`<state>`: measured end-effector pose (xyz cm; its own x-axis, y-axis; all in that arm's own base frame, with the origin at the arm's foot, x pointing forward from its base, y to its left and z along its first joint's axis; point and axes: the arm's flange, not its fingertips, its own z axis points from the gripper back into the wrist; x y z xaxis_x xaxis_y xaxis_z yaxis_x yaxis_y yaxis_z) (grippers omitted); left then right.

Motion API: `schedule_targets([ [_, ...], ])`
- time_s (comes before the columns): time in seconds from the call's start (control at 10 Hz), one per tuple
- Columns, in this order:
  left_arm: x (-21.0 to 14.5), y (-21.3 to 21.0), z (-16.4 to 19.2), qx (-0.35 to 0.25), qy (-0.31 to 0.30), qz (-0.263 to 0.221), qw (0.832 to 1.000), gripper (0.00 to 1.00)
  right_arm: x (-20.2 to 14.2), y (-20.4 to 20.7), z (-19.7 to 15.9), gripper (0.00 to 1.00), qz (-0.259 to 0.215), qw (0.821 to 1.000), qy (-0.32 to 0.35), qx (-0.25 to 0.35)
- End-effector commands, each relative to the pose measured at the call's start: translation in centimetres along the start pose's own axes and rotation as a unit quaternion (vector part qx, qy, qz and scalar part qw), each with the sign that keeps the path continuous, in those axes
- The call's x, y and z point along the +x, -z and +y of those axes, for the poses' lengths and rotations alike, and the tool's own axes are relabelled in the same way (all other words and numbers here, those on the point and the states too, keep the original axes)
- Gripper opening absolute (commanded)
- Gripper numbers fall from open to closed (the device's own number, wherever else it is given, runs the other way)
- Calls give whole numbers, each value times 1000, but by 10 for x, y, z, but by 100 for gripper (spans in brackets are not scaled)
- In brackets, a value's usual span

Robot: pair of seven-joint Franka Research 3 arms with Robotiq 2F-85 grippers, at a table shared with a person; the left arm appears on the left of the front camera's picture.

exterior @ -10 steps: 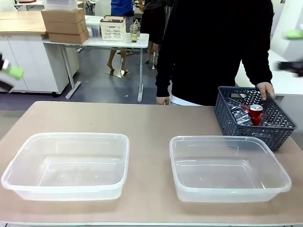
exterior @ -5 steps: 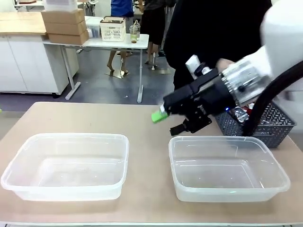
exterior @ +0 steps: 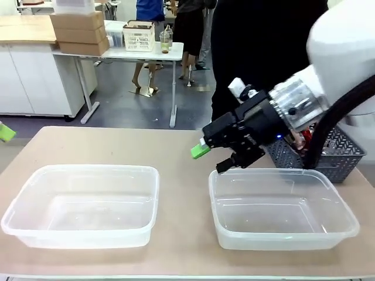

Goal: Sort the waste into each basket.
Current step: Pick up the Organizing box on the left side of the table and lift it.

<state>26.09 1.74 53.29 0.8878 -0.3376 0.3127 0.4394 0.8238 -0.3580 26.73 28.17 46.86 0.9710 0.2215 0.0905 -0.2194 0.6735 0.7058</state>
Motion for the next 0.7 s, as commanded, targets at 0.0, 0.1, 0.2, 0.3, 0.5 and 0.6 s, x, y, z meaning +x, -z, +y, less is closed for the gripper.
schedule_targets([
  [0.0, 5, 60, 8, 48, -6, 63, 997, 100, 50, 57, 72, 100, 26, 993, 87, -71],
  [0.1, -5, 82, 10, 41, -10, 75, 996, 100, 62, 80, 97, 100, 0, 985, 94, -146],
  [0.2, -15, 107, 16, 28, -50, 65, 996, 100, 73, 102, 105, 100, 15, 974, 103, -201],
  [0.3, -22, 129, 23, 45, -103, 56, 992, 100, 78, 114, 98, 100, 22, 957, 124, -262],
  [0.5, 30, 59, 15, 24, -14, 76, 997, 100, 37, 87, 95, 100, -1, 992, 70, -106],
  [0.6, 39, 75, 29, 29, -50, 79, 995, 100, 53, 108, 97, 100, -1, 982, 89, -166],
])
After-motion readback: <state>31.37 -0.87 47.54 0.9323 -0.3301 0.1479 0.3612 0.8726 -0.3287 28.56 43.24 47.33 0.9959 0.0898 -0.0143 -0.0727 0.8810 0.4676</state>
